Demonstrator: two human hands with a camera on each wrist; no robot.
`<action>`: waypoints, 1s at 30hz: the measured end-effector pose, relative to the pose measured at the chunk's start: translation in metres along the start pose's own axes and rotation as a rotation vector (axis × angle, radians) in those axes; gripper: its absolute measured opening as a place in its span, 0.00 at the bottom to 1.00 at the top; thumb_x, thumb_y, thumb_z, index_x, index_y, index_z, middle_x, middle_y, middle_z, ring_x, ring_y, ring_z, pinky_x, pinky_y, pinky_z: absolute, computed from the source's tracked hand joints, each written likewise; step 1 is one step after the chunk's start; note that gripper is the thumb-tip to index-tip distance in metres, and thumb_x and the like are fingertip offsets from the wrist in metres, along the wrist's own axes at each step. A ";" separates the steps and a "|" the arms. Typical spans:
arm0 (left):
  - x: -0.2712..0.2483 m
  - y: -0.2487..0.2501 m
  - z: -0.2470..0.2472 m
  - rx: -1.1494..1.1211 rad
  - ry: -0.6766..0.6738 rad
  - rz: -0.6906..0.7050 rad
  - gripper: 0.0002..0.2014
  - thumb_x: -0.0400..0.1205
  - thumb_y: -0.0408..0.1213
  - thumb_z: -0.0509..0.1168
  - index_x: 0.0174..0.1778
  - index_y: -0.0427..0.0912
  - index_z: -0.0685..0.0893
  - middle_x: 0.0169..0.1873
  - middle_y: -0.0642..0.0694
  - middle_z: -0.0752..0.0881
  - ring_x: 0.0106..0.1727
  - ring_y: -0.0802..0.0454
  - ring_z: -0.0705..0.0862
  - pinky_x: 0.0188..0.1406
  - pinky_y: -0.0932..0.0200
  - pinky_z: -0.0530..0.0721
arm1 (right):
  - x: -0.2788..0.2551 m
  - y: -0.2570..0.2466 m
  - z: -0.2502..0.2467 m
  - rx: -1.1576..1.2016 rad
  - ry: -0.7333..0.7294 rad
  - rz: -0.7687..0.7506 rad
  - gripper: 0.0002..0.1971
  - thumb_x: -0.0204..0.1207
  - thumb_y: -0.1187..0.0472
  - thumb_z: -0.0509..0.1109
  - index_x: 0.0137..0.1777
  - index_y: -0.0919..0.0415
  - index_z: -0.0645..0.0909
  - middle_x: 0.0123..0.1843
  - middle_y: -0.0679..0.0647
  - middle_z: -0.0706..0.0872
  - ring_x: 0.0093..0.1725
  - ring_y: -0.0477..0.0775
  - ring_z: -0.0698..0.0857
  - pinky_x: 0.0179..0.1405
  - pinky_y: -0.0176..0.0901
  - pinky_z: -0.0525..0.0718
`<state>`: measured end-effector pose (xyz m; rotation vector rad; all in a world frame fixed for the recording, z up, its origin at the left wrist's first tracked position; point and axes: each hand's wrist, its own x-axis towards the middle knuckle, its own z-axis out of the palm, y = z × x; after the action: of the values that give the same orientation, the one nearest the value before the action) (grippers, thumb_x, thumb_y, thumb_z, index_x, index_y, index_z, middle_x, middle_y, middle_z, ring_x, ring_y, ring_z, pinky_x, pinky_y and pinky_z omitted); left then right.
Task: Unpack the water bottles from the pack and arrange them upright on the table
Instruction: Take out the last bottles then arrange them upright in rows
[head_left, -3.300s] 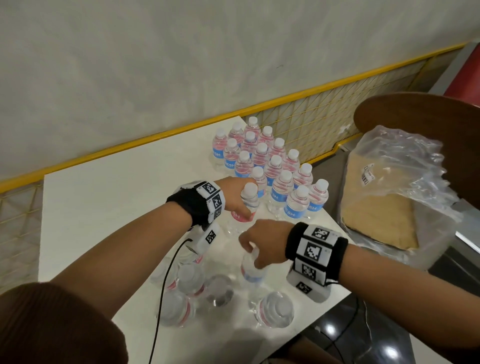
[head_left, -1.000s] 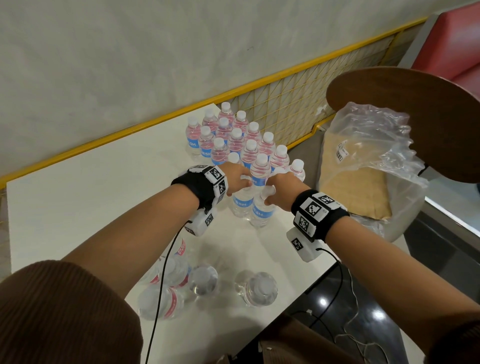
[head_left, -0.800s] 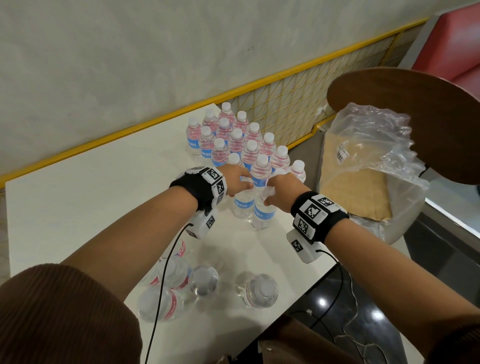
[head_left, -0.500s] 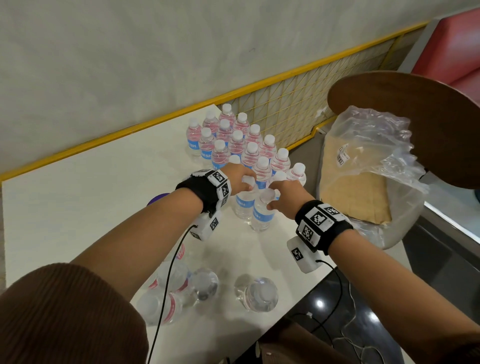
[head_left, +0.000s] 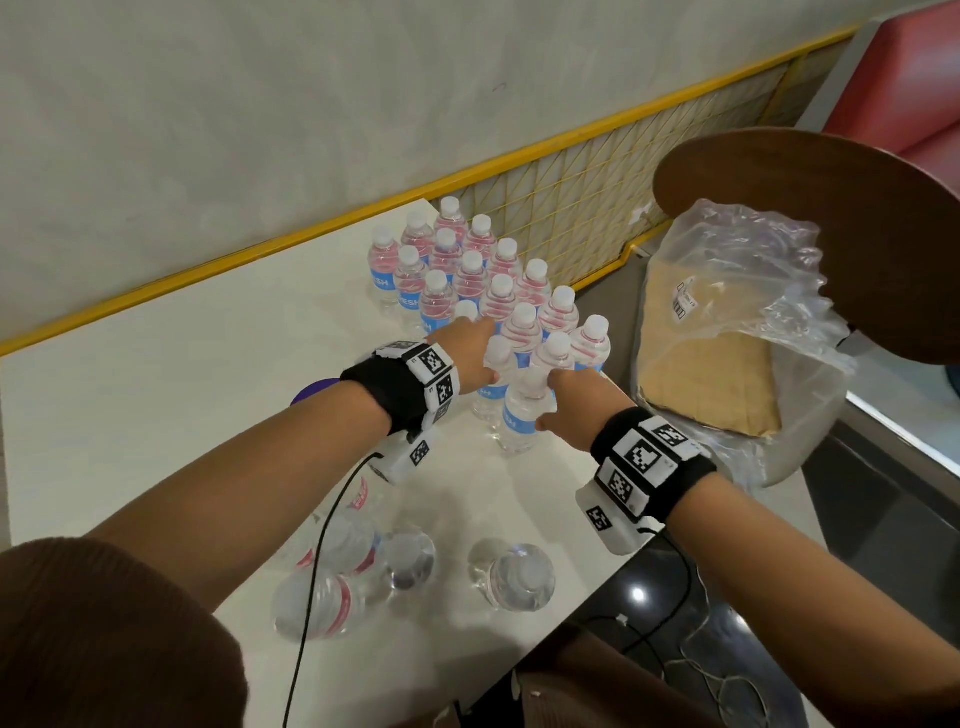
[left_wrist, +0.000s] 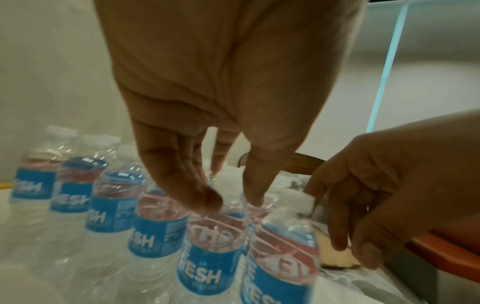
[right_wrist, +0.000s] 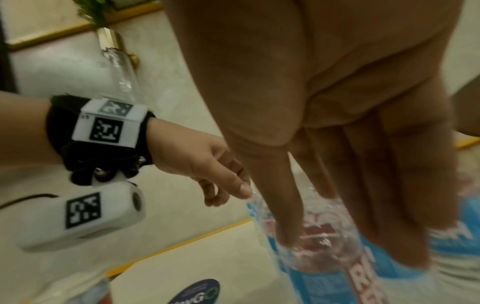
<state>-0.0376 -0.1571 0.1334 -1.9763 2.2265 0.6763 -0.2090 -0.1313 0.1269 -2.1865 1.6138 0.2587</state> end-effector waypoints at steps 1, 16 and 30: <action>-0.008 0.001 0.000 0.028 -0.012 0.008 0.26 0.79 0.45 0.68 0.70 0.40 0.70 0.64 0.38 0.78 0.63 0.38 0.80 0.59 0.47 0.81 | -0.008 -0.002 -0.001 -0.060 -0.036 -0.016 0.23 0.77 0.52 0.71 0.67 0.64 0.76 0.61 0.60 0.84 0.59 0.60 0.83 0.56 0.46 0.80; -0.105 0.019 0.023 0.490 -0.792 0.245 0.38 0.70 0.59 0.73 0.76 0.58 0.68 0.69 0.55 0.78 0.66 0.52 0.79 0.56 0.57 0.72 | -0.090 -0.047 0.017 -0.248 -0.461 -0.378 0.25 0.69 0.41 0.74 0.59 0.57 0.78 0.32 0.43 0.71 0.41 0.50 0.77 0.38 0.40 0.73; -0.091 0.014 0.017 0.425 -0.584 0.170 0.18 0.77 0.41 0.69 0.64 0.46 0.83 0.35 0.52 0.85 0.30 0.56 0.82 0.26 0.67 0.76 | -0.074 -0.052 0.018 -0.289 -0.328 -0.386 0.17 0.71 0.49 0.71 0.56 0.57 0.78 0.33 0.48 0.73 0.39 0.55 0.77 0.37 0.43 0.75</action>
<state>-0.0402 -0.0661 0.1531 -1.2082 1.9697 0.6253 -0.1812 -0.0459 0.1502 -2.4524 1.0059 0.7269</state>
